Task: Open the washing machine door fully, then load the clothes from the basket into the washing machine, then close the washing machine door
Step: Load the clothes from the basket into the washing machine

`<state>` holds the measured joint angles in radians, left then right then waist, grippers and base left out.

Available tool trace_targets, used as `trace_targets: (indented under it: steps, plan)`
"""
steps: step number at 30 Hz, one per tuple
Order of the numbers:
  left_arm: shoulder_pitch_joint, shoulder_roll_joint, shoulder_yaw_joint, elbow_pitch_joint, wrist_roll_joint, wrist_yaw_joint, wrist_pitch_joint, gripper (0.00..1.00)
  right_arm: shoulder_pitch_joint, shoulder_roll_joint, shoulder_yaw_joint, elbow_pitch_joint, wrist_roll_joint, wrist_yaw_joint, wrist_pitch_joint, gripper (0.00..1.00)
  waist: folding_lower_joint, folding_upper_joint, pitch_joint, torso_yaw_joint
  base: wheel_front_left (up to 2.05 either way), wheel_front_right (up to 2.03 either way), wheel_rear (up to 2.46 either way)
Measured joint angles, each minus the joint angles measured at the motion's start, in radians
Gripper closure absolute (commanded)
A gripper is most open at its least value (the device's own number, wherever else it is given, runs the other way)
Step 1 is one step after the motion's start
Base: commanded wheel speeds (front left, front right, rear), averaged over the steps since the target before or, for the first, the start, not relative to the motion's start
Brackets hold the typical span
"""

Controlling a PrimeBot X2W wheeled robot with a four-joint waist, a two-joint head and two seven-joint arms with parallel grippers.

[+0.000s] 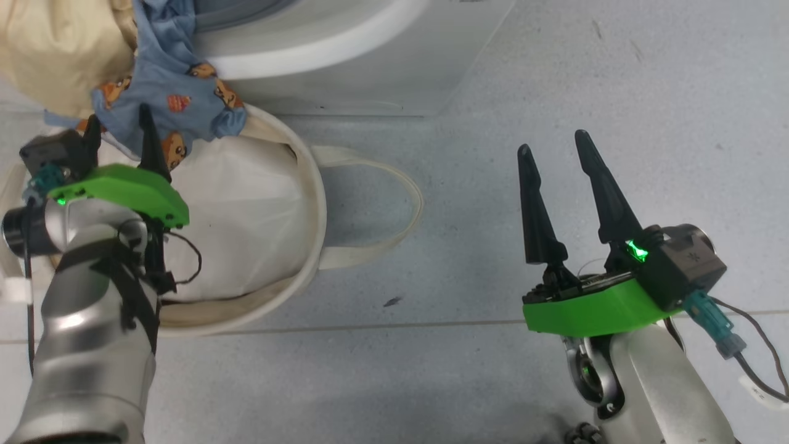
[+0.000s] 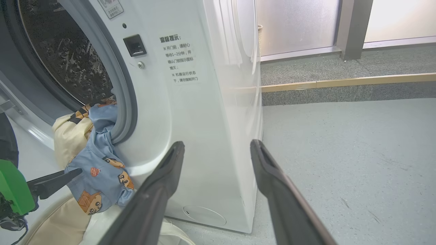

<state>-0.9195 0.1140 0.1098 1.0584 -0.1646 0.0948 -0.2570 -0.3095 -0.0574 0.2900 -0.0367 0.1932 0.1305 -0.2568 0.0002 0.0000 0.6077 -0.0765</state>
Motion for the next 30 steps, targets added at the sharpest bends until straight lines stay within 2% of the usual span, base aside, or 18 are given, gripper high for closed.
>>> trace_targets:
  steps: [5,10,15,17,18,19,26,30]
  plan:
    - [-0.089,0.005,0.003,0.105,-0.010,0.000,0.000,0.00,-0.020,0.000,0.003,-0.002,-0.008,0.000,0.000,0.00,0.0000,0.0000,0.034,0.000,0.00,0.00,0.00]
    - [-0.149,0.008,0.010,0.172,-0.031,-0.018,0.000,0.00,-0.030,0.000,0.010,-0.006,-0.013,0.000,0.000,0.00,-0.0002,0.0000,0.051,-0.001,0.00,0.00,0.00]
    - [-0.210,0.010,0.006,0.198,-0.031,-0.045,0.000,0.00,-0.032,0.000,0.015,-0.005,-0.017,0.000,0.000,0.00,-0.0002,0.0000,0.071,-0.004,0.00,0.00,0.00]
    - [-0.221,0.010,0.006,0.198,-0.039,-0.070,0.000,0.00,-0.032,0.000,0.016,-0.006,-0.018,0.000,0.000,0.00,-0.0001,0.0000,0.076,-0.006,0.00,0.00,0.00]
    - [-0.223,0.010,0.005,0.197,-0.041,-0.077,0.000,0.19,-0.032,0.000,0.016,-0.006,-0.018,0.000,0.000,0.00,-0.0001,0.0000,0.078,-0.006,0.00,0.00,0.00]
    - [-0.225,0.009,0.002,0.192,-0.041,-0.085,0.000,1.00,-0.032,0.000,0.016,-0.006,-0.019,0.000,0.000,0.00,-0.0001,0.0000,0.079,-0.006,0.00,0.00,0.00]
    - [-0.206,0.008,-0.005,0.086,-0.031,-0.123,0.000,1.00,-0.033,0.000,0.019,-0.006,-0.025,0.000,0.000,0.00,-0.0001,0.0000,0.065,-0.001,0.00,0.00,0.00]
    - [-0.123,0.007,-0.003,-0.054,-0.008,-0.118,0.000,1.00,-0.034,0.000,0.023,-0.004,-0.019,0.000,0.000,0.00,-0.0002,0.0000,0.039,0.002,0.00,0.00,0.00]
